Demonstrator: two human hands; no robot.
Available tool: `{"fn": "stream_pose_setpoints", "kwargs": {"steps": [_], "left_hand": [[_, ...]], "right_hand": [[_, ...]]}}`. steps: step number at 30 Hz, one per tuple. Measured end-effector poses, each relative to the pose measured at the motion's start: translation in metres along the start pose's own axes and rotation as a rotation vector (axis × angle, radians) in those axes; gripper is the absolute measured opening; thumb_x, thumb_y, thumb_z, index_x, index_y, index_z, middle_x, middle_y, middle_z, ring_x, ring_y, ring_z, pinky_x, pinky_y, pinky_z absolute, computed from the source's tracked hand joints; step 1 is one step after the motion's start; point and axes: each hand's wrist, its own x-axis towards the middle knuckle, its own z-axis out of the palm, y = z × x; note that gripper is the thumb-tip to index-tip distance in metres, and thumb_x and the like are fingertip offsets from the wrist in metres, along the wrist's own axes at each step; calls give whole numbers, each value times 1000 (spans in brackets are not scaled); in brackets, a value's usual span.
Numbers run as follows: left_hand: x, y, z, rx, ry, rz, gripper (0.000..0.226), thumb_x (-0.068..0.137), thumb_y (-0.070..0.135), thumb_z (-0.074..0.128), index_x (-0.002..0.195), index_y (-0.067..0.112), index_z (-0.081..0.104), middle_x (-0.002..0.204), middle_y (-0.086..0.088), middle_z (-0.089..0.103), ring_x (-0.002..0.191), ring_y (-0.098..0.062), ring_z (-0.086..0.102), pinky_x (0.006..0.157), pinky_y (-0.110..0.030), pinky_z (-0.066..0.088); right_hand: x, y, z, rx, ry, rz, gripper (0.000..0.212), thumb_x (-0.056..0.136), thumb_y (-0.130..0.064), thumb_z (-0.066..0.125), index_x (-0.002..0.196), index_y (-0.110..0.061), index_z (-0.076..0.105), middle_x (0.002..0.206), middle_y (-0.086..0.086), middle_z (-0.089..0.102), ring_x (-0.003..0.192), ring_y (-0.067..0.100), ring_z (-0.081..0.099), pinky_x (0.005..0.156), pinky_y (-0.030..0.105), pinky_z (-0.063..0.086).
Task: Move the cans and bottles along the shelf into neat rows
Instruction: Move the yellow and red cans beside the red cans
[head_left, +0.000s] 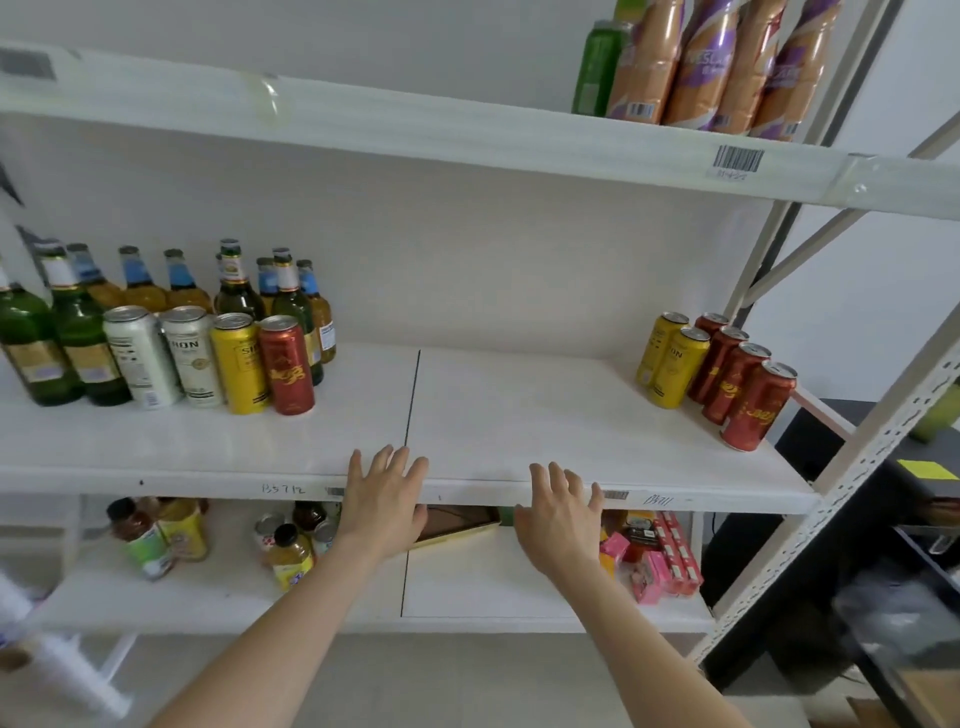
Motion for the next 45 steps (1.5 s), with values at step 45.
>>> {"fn": "stream_pose_setpoints", "kwargs": {"steps": [45], "left_hand": [[97, -332, 58, -726, 172, -299, 85, 86, 30, 71, 151, 7, 21, 148, -12, 42, 126, -28, 52, 100, -39, 44]], "right_hand": [[209, -326, 77, 665, 48, 12, 68, 86, -49, 61, 142, -20, 36, 141, 1, 51, 127, 24, 48, 104, 46, 38]]}}
